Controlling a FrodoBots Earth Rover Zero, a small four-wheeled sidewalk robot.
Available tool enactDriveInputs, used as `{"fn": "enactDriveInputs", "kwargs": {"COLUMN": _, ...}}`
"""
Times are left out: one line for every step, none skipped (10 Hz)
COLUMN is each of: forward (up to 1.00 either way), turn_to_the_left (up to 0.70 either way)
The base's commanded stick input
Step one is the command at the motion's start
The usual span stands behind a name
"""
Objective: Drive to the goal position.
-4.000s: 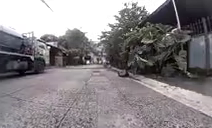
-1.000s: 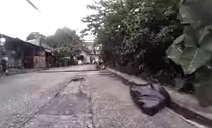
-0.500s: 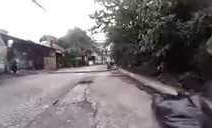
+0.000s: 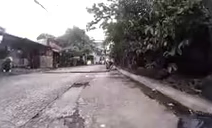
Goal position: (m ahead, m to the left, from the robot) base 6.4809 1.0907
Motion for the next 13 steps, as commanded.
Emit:
{"fn": "enactDriveInputs", "kwargs": {"forward": 1.0, "turn_to_the_left": -0.03}}
{"fn": "enactDriveInputs", "kwargs": {"forward": 1.0, "turn_to_the_left": -0.17}}
{"fn": "enactDriveInputs", "kwargs": {"forward": 1.0, "turn_to_the_left": -0.05}}
{"fn": "enactDriveInputs", "kwargs": {"forward": 1.0, "turn_to_the_left": -0.2}}
{"fn": "enactDriveInputs", "kwargs": {"forward": 1.0, "turn_to_the_left": 0.0}}
{"fn": "enactDriveInputs", "kwargs": {"forward": 1.0, "turn_to_the_left": 0.0}}
{"fn": "enactDriveInputs", "kwargs": {"forward": 1.0, "turn_to_the_left": -0.17}}
{"fn": "enactDriveInputs", "kwargs": {"forward": 1.0, "turn_to_the_left": -0.09}}
{"fn": "enactDriveInputs", "kwargs": {"forward": 1.0, "turn_to_the_left": -0.19}}
{"fn": "enactDriveInputs", "kwargs": {"forward": 1.0, "turn_to_the_left": 0.0}}
{"fn": "enactDriveInputs", "kwargs": {"forward": 1.0, "turn_to_the_left": 0.0}}
{"fn": "enactDriveInputs", "kwargs": {"forward": 1.0, "turn_to_the_left": 0.0}}
{"fn": "enactDriveInputs", "kwargs": {"forward": 1.0, "turn_to_the_left": 0.0}}
